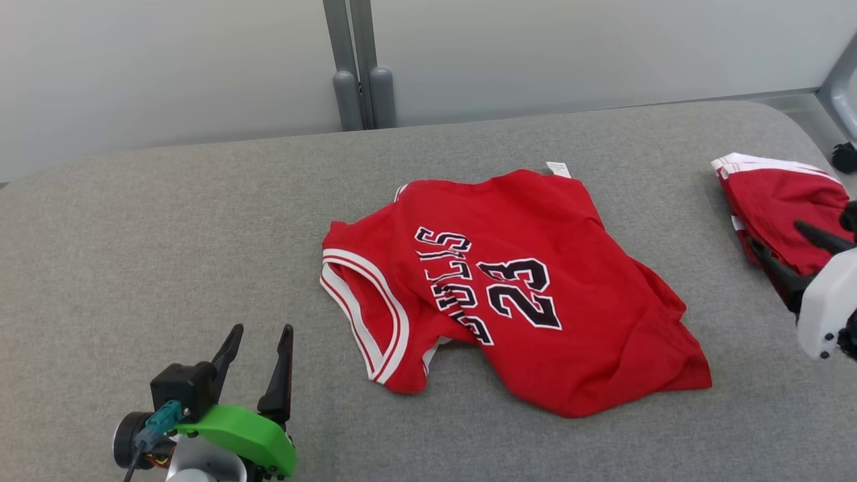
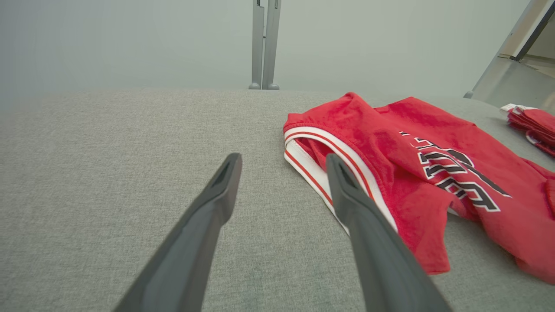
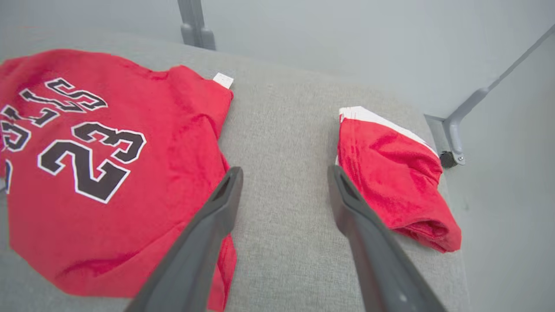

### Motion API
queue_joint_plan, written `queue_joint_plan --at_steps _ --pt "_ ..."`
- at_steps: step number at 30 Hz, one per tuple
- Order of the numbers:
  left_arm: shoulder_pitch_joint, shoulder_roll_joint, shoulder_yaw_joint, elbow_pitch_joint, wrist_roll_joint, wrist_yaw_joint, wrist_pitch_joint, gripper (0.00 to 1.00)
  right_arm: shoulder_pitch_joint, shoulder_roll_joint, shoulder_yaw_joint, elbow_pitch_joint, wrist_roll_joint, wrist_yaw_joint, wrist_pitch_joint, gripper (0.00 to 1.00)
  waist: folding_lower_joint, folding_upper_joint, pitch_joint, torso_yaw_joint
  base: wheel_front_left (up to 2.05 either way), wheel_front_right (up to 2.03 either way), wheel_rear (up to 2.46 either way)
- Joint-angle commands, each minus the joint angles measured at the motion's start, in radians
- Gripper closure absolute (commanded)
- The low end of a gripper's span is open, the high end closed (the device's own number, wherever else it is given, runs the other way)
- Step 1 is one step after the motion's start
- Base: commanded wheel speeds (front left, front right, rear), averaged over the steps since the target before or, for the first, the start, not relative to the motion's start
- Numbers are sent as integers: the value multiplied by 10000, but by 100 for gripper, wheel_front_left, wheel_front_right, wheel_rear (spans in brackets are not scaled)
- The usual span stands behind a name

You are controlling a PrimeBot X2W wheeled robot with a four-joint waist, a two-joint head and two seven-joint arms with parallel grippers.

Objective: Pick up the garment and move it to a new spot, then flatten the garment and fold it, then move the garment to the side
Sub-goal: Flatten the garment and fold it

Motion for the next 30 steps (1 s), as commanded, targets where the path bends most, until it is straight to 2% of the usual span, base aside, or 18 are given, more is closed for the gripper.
queue_joint_plan --at_steps 1,6,13,20,26,30 --pt "128 87 20 -52 -84 90 35 0 252 308 -373 -275 -430 -4 -584 0 0 -1 -59 -26 0 0 0" --pt "185 31 -76 -160 -88 115 116 0 1089 2146 -1748 -784 -1290 -8 -2676 0 0 -1 -116 -24 0 0 0" --pt "173 -1 -224 -104 -172 8 291 0 1890 4011 -2104 -640 -2242 -4 -4310 0 0 -1 -99 -98 0 0 0" --pt "112 -105 -272 9 -382 53 505 0 2092 4583 -1965 -282 -2382 -4 -4646 0 0 -1 -45 -221 0 0 0" --pt "60 -378 -660 243 -1160 -302 2121 0 1809 4531 -1994 -180 -2437 -4 -4737 0 0 -1 211 -460 0 0 0" --pt "-110 -714 -797 485 -1819 -288 3372 0 1615 4610 -1929 -104 -2440 -4 -4791 0 0 -1 451 -754 0 0 0"
